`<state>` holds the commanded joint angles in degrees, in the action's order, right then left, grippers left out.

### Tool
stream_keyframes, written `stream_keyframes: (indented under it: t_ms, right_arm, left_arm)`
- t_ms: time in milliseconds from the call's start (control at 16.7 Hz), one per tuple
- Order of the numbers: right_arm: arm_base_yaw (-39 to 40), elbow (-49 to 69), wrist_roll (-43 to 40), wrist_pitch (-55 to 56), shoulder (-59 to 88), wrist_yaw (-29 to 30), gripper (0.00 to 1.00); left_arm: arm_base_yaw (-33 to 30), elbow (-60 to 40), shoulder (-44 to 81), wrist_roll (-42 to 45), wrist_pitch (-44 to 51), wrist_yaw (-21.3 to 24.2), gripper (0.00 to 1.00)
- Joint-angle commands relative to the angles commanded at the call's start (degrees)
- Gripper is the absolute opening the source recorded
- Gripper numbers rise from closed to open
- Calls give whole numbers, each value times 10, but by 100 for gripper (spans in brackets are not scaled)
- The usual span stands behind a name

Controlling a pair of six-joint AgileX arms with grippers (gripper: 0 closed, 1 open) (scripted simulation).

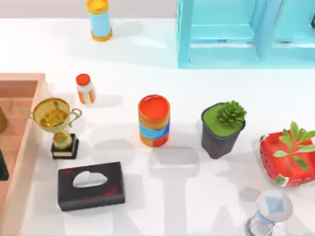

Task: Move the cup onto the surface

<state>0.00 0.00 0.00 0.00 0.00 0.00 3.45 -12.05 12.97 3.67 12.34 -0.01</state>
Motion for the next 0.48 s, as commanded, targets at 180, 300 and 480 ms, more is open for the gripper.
stream_keyframes:
  t_ms: [180,300,480]
  right_arm:
    - [0,0,0,0,0,0,100]
    - [0,0,0,0,0,0,100]
    - [0,0,0,0,0,0,100]
  left_arm:
    - [30,-118,144,32,135,0,100]
    - [52,-202,264,55,238,0,100]
    - [83,-323,442,88,382,0,100]
